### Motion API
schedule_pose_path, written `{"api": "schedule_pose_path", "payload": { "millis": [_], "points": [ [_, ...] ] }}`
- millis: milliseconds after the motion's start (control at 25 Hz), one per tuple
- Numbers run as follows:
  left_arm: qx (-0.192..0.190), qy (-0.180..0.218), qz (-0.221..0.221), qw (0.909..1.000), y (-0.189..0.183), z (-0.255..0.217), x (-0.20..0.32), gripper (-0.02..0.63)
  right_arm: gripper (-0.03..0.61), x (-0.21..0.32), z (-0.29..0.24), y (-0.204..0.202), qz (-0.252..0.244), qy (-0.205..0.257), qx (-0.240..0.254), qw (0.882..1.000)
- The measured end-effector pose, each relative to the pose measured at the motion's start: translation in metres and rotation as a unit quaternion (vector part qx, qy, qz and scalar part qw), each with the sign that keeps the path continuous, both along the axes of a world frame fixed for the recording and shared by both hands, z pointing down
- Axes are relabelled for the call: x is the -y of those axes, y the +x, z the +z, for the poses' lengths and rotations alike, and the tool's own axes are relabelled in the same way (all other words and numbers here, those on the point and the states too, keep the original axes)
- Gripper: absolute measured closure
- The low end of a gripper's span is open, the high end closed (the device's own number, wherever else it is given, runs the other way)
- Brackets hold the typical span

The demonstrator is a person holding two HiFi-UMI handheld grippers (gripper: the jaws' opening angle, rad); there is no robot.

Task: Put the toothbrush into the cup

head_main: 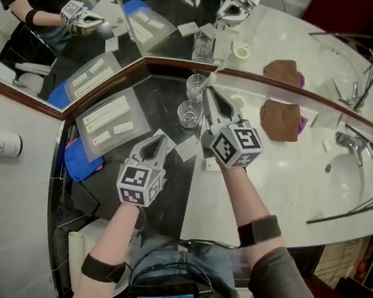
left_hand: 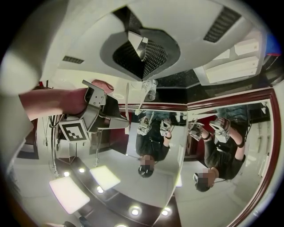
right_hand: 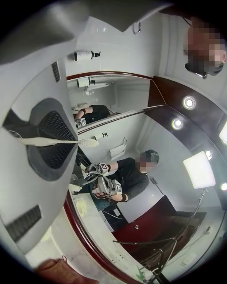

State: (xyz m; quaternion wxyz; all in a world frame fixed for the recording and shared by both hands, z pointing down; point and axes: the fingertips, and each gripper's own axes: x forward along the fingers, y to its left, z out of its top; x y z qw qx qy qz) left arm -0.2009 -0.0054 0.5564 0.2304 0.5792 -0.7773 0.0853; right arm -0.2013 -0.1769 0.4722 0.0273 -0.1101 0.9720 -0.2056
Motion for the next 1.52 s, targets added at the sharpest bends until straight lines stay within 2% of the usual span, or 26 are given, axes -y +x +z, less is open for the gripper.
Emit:
{"api": "schedule_pose_path", "payload": {
  "millis": [400,680,1200,1360,1520],
  "points": [
    [-0.006,0.013,-0.015,0.9998,-0.006,0.017,0.000,0.612,0.538,0.002,0.018,-0.022,0.002,0.003,-0.003,1.000],
    [-0.011,0.011,-0.019,0.9997,-0.007,0.024,-0.005,0.612,0.537,0.006,0.046,-0.023,0.012,-0.015,-0.029,0.999],
    [-0.015,0.007,-0.024,0.9996,-0.020,0.028,-0.015,0.612,0.531,-0.002,0.084,-0.026,0.017,0.000,-0.097,0.995],
    [-0.018,0.006,-0.026,0.9995,-0.022,0.028,-0.016,0.612,0.476,0.000,0.090,-0.026,0.024,-0.006,-0.114,0.993],
    [-0.020,0.005,-0.027,0.9994,-0.022,0.022,-0.020,0.612,0.476,-0.001,0.087,-0.022,0.029,-0.009,-0.123,0.992]
  ]
}}
